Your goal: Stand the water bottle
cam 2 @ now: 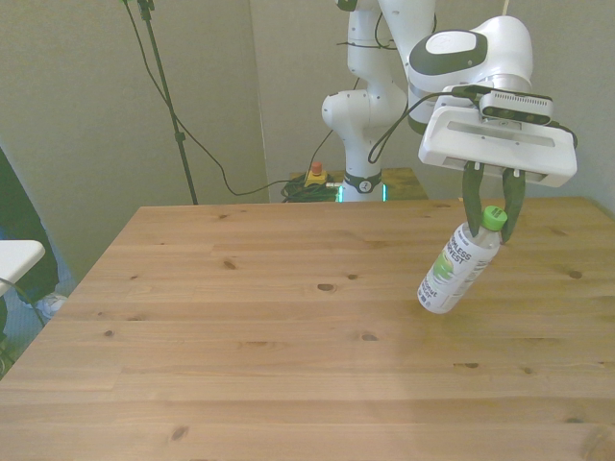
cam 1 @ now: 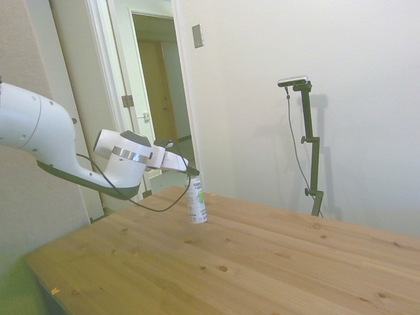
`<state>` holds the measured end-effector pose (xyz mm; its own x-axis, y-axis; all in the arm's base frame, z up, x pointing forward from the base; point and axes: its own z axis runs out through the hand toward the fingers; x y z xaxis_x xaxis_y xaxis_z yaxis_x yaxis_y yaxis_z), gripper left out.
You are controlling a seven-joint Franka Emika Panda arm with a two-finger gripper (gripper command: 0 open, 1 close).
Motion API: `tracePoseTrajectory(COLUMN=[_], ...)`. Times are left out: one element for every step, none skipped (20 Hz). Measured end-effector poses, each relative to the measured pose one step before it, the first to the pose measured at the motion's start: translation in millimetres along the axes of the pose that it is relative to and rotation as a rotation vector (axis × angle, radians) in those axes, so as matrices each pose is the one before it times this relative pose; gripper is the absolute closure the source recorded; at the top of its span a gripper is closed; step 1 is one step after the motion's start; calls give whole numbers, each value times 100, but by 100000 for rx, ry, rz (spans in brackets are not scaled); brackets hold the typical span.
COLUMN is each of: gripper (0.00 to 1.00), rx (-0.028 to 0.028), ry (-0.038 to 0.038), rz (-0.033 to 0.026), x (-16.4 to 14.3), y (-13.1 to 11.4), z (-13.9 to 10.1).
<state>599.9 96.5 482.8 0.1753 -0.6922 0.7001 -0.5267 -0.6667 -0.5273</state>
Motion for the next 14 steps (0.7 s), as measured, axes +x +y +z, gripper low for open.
tracePoseTrajectory(gripper=[100,100,100,100,100,100,100,100,100,100,100,100,100,100], rx=[1113,1207,1168,886,376,232,65,-181,-125,-112,-149,259,488,243], ry=[1308,1280,1114,791,290,212,129,-232,-244,-300,-304,94,172,78], rz=[946,941,684,785,930,797,1002,1001,502,590,454,242,317,132], x=[50,26,-82,-206,-334,-376,-349,-408,-408,-378,-367,-118,33,-48], y=[-288,-303,-243,-150,-17,57,90,151,190,147,142,-47,-154,11], z=[475,485,503,593,663,734,751,820,775,713,646,428,221,186])
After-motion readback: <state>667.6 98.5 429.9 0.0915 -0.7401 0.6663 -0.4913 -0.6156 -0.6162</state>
